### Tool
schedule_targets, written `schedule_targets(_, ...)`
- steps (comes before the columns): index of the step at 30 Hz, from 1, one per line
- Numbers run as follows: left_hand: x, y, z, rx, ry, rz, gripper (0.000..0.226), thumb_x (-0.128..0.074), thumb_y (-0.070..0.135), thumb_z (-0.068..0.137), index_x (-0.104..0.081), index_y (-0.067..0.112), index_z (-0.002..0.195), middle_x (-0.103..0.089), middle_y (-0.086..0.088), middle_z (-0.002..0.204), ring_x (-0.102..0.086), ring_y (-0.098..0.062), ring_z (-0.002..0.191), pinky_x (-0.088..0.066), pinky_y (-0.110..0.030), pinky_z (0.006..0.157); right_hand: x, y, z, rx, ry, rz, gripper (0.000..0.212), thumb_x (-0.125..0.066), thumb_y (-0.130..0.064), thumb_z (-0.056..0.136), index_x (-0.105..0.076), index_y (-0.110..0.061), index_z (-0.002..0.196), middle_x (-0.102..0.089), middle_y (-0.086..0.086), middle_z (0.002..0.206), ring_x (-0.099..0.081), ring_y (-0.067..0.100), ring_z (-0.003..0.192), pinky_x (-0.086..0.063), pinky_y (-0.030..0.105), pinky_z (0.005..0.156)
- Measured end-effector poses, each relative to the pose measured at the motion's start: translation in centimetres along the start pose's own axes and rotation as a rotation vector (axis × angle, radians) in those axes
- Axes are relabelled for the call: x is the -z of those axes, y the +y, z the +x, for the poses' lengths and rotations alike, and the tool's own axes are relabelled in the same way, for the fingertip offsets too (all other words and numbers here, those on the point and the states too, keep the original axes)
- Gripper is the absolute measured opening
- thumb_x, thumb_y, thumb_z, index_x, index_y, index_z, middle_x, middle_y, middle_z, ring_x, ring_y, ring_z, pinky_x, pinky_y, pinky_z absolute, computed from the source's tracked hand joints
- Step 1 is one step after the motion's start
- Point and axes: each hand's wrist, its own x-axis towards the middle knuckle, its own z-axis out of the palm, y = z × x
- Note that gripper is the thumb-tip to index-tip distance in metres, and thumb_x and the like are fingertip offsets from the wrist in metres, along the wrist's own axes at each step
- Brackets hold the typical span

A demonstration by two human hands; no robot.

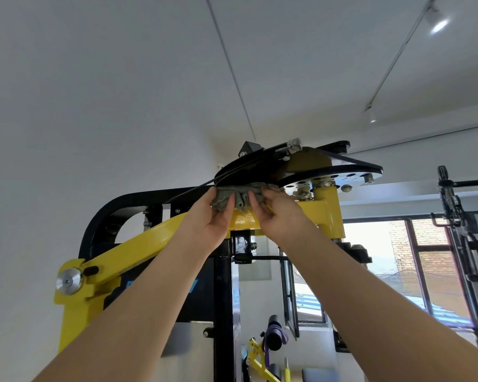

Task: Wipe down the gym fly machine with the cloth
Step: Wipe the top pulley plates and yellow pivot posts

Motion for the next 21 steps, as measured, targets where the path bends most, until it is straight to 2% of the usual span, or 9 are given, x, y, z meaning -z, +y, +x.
schedule_targets(2, 0.1, 0.3, -0.5, -0.013, -0.033, -0.018, 0.016, -0.059, 0.013, 0.100, -0.064, -0.002, 0.096, -0.068, -0.019, 0.104, -0.065, -0.028, 0.116, -0.060, -0.026, 0.083, -0.1, -0.2, -0.9, -0.003, 0.007, 0.063, 0.009, -0.057, 0.004, 0.097, -0.060, -0.004, 0.100, -0.062, 0.018, 0.129, -0.065, 0.026, 0.095, -0.063, 0.028, 0.070)
schedule_targets(4, -0.1, 0.5, -1.9, -0.038, -0.087, -0.017, 0.014, -0.061, 0.011, 0.099, -0.065, -0.002, 0.096, -0.070, -0.020, 0.103, -0.068, -0.029, 0.107, -0.062, -0.029, 0.080, -0.2, -0.5, -2.4, -0.011, -0.022, 0.143, 0.016, -0.062, 0.004, 0.095, -0.064, -0.001, 0.110, -0.067, 0.020, 0.115, -0.067, 0.029, 0.096, -0.064, 0.031, 0.068)
schedule_targets(7, -1.1, 0.2, -3.8, -0.061, -0.116, 0.001, 0.011, -0.063, 0.010, 0.097, -0.066, -0.001, 0.100, -0.070, -0.019, 0.110, -0.069, -0.028, 0.107, -0.061, -0.033, 0.080, -0.2, -1.5, -4.4, 0.017, -0.051, 0.172, 0.025, -0.062, 0.003, 0.094, -0.062, -0.001, 0.119, -0.068, 0.021, 0.113, -0.067, 0.030, 0.100, -0.063, 0.029, 0.063)
schedule_targets(10, -2.2, -0.7, -5.2, -0.066, -0.145, 0.022, 0.013, -0.063, 0.009, 0.097, -0.065, 0.000, 0.105, -0.070, -0.019, 0.115, -0.070, -0.027, 0.107, -0.061, -0.034, 0.080, 0.2, -3.0, -5.9, 0.051, -0.074, 0.189, 0.016, -0.062, 0.002, 0.094, -0.065, -0.002, 0.109, -0.075, 0.018, 0.096, -0.074, 0.026, 0.085, -0.061, 0.027, 0.060)
schedule_targets(12, -3.0, -1.7, -5.7, -0.056, -0.176, 0.026, 0.012, -0.064, 0.008, 0.096, -0.066, 0.000, 0.105, -0.073, -0.018, 0.108, -0.072, -0.027, 0.102, -0.062, -0.035, 0.081, 0.8, -4.2, -6.7, 0.090, -0.079, 0.207, 0.010, -0.062, 0.002, 0.094, -0.064, -0.002, 0.103, -0.077, 0.015, 0.079, -0.076, 0.023, 0.069, -0.061, 0.026, 0.062)
schedule_targets(14, -3.7, -3.0, -5.8, -0.034, -0.204, 0.035, 0.013, -0.065, 0.009, 0.095, -0.067, 0.000, 0.105, -0.075, -0.017, 0.102, -0.073, -0.027, 0.101, -0.063, -0.034, 0.081, 1.8, -5.4, -7.1, 0.134, -0.058, 0.207, 0.009, -0.061, 0.001, 0.095, -0.064, 0.000, 0.103, -0.076, 0.014, 0.074, -0.075, 0.020, 0.064, -0.061, 0.025, 0.062)
schedule_targets(16, -4.2, -4.6, -5.3, -0.013, -0.211, 0.075, 0.016, -0.065, 0.009, 0.095, -0.066, 0.000, 0.109, -0.075, -0.017, 0.108, -0.073, -0.028, 0.105, -0.063, -0.033, 0.081, 3.0, -6.6, -7.5, 0.158, -0.009, 0.204, 0.012, -0.062, 0.002, 0.094, -0.064, 0.001, 0.106, -0.077, 0.014, 0.077, -0.076, 0.020, 0.066, -0.059, 0.024, 0.061)
schedule_targets(19, -4.6, -7.3, -3.9, 0.024, -0.138, 0.145, 0.024, -0.067, 0.008, 0.095, -0.065, 0.001, 0.118, -0.071, -0.019, 0.117, -0.071, -0.030, 0.106, -0.064, -0.031, 0.071, 5.4, -8.1, -7.1, 0.168, 0.097, 0.128, 0.029, -0.061, 0.003, 0.095, -0.060, 0.004, 0.124, -0.070, 0.016, 0.113, -0.071, 0.022, 0.087, -0.059, 0.022, 0.062)
schedule_targets(21, -4.7, -8.9, -2.8, 0.063, -0.064, 0.177, 0.026, -0.069, 0.009, 0.094, -0.065, 0.001, 0.118, -0.070, -0.019, 0.117, -0.071, -0.031, 0.102, -0.063, -0.029, 0.062, 6.8, -9.1, -6.7, 0.162, 0.137, 0.050, 0.037, -0.057, 0.002, 0.098, -0.053, 0.003, 0.134, -0.061, 0.011, 0.124, -0.066, 0.018, 0.089, -0.060, 0.020, 0.065)
